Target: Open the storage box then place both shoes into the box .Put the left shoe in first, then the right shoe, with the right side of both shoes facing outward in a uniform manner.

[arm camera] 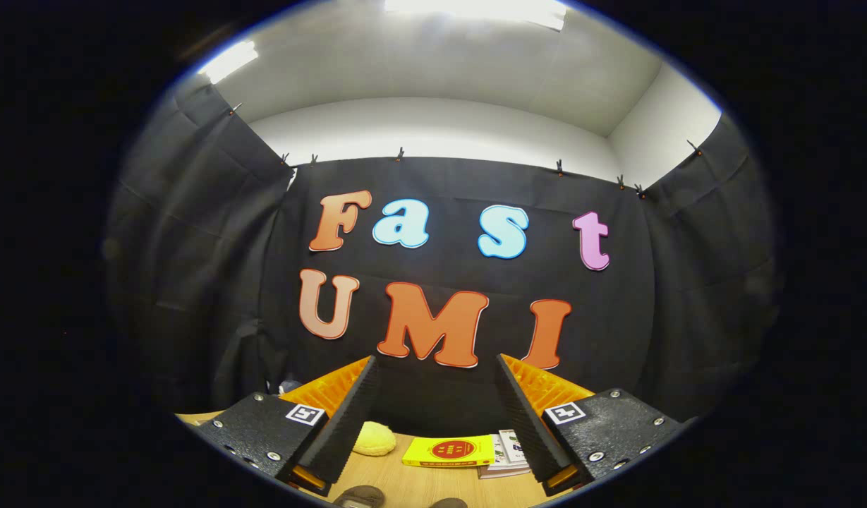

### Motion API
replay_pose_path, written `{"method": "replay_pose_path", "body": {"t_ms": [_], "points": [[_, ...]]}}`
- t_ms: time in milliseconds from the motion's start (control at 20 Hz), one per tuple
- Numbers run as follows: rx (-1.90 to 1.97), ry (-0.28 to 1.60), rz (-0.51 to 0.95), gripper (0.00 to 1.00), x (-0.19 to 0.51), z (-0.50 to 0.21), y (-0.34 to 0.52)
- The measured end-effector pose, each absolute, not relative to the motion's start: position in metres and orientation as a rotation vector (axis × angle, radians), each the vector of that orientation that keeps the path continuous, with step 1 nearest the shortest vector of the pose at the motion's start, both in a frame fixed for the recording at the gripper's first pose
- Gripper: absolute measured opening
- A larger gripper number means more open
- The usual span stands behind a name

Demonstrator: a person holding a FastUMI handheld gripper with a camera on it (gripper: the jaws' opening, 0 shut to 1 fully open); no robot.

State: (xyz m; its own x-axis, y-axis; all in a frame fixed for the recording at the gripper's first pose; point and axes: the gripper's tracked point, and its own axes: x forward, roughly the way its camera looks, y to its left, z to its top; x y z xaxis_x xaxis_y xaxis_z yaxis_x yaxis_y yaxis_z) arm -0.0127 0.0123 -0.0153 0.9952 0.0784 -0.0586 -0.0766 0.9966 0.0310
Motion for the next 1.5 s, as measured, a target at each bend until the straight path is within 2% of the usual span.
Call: {"method": "replay_pose_path", "body": {"t_ms": [350, 700, 950, 1300, 1500], "points": [[0.231, 0.292, 0.326, 0.98, -0.024, -0.090, 0.075], [0.494, 0.638, 0.522, 0.98, -0.051, -0.188, 0.149], [0.671, 0.878, 0.601, 0.98, -0.075, -0.254, 0.191], [0.837, 1.046, 0.661, 0.98, -0.093, -0.304, 0.226], [0.884, 1.119, 0.768, 0.97, -0.101, -0.324, 0.257]]}}
